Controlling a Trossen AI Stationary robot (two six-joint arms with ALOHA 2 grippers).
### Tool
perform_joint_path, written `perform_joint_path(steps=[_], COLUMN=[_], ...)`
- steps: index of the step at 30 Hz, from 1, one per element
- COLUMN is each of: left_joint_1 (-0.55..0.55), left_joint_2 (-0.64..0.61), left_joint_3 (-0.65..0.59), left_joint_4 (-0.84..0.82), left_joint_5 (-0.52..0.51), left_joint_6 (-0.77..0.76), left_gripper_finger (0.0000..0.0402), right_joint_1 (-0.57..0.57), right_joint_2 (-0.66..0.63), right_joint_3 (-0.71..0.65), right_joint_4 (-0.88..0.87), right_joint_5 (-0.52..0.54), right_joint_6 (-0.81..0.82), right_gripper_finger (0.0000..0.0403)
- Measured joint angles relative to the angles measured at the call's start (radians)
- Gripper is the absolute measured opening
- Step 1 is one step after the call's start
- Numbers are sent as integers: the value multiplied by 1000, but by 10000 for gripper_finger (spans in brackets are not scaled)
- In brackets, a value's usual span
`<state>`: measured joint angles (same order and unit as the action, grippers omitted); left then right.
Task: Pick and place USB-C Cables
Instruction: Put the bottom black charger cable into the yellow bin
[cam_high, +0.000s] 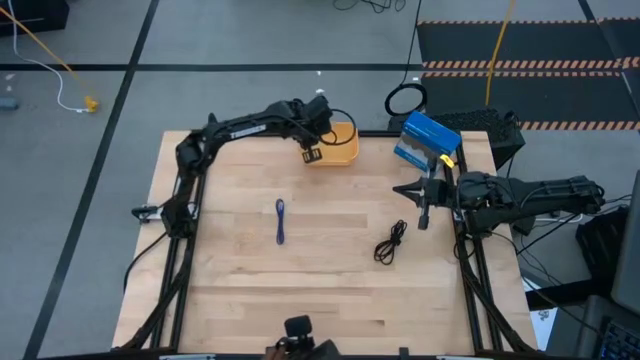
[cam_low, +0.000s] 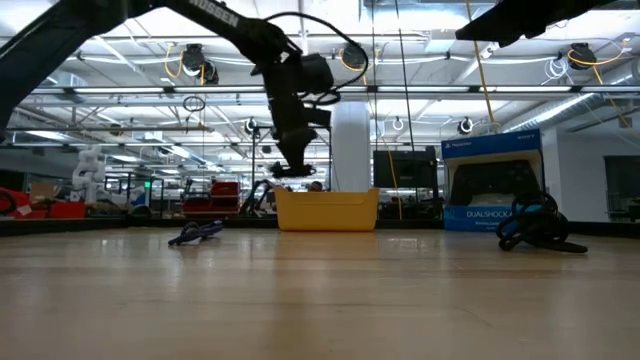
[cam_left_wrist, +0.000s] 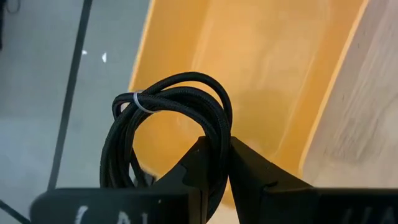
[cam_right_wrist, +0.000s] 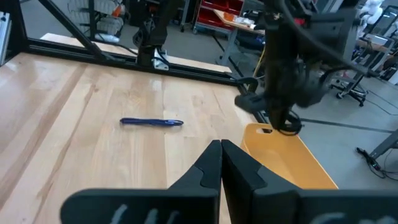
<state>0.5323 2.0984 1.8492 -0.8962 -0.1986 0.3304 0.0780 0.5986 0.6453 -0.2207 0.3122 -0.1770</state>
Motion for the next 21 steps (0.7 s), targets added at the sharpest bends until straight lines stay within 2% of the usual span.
perform_joint_path(steps=[6, 11, 15, 21], left_joint_1=[-5, -11, -12, -12], left_joint_2=[27, 27, 27, 26], left_joint_3=[-3, -37, -92, -164], left_joint_4=[58, 111, 185, 272], left_joint_5=[68, 82, 120, 121], left_joint_6=[-20, -46, -59, -67], left_gripper_finger=[46, 46, 46, 46], right_joint_1=[0, 0, 0, 0], right_joint_2=[0, 0, 0, 0], right_joint_3=[0, 0, 0, 0], right_joint_4=[-2, -2, -1, -2], right_joint_5=[0, -2, -2, -3], right_joint_6=[0, 20, 34, 34], right_gripper_finger=[0, 0, 0, 0])
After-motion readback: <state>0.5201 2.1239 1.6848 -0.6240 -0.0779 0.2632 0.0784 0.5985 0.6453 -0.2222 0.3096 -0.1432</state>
